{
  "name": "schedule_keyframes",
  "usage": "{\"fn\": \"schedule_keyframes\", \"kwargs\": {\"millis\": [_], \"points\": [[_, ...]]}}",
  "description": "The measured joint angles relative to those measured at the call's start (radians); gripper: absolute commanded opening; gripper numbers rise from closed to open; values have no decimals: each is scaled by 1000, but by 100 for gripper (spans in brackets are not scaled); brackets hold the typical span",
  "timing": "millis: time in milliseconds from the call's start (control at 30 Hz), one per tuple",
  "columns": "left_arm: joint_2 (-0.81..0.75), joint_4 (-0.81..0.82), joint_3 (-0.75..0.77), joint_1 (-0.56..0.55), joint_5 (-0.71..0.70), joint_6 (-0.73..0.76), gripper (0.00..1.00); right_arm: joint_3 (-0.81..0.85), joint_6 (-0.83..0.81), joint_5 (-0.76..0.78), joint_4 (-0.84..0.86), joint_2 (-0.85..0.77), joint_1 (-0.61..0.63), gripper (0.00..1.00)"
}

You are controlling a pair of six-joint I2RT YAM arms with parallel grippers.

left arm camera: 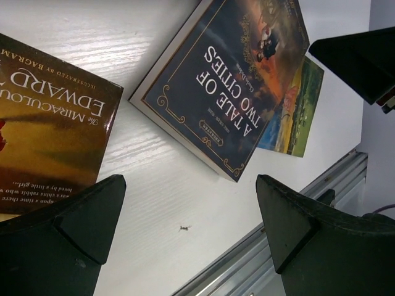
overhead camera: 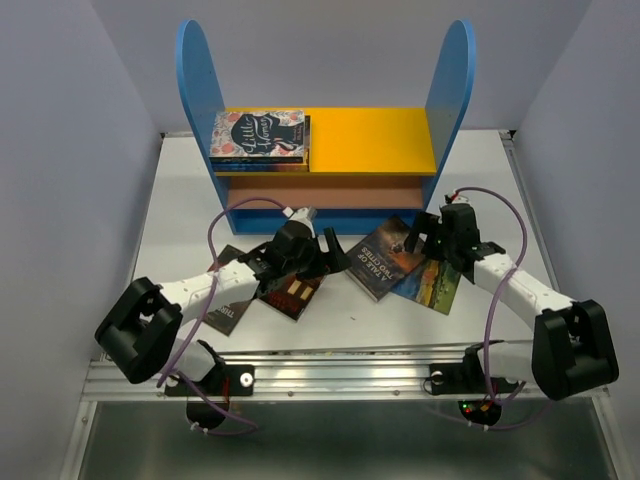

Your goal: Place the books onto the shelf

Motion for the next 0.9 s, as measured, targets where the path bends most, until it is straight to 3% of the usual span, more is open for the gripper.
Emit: {"fn": "schedule_keyframes", "kwargs": {"millis": [167,400,900], "points": [[77,27,34,0,24,5,99,-9,-21,-71,90,64,-87,100],[187,50,95,0,65,10,98,-40,-37,-159,210,99,-116,100],[288,49,141,-3,69,1,72,-85,-32,-242,318,200,-142,100]]}}
